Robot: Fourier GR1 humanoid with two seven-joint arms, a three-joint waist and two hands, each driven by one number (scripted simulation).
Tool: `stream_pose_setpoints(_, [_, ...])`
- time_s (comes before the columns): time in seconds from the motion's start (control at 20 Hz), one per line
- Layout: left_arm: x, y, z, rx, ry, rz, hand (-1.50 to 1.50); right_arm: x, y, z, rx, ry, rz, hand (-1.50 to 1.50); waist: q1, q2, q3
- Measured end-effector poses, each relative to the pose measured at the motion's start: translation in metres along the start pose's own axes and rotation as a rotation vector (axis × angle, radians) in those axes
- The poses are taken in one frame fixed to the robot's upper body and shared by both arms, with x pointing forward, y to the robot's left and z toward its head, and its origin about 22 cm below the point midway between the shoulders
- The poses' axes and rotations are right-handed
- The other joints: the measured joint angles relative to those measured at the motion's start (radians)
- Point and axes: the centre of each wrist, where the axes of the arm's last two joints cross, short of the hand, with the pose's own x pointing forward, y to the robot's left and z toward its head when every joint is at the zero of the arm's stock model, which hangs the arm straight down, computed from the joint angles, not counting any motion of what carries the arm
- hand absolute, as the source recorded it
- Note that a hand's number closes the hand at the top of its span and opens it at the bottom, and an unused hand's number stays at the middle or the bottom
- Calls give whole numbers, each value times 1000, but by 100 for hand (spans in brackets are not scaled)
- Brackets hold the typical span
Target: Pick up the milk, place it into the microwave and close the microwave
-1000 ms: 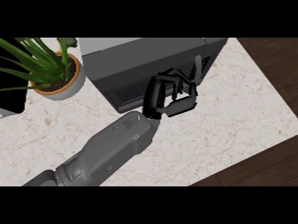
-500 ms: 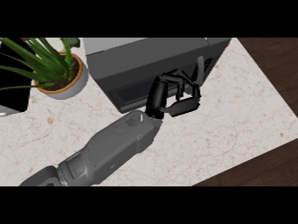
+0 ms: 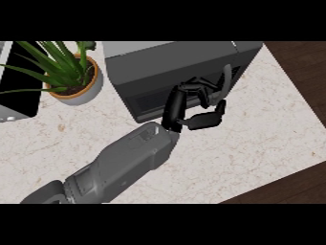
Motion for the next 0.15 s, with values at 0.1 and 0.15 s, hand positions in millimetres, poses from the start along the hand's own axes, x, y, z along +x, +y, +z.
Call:
stream_pose_setpoints(0.1, [-1, 0, 1, -4, 10, 9, -150, 2, 1, 2, -4, 2, 0, -150, 6, -2, -1])
stream_pose_setpoints(0.15, [-1, 0, 1, -6, 12, 13, -150, 3, 1, 3, -6, 6, 0, -150, 8, -3, -1])
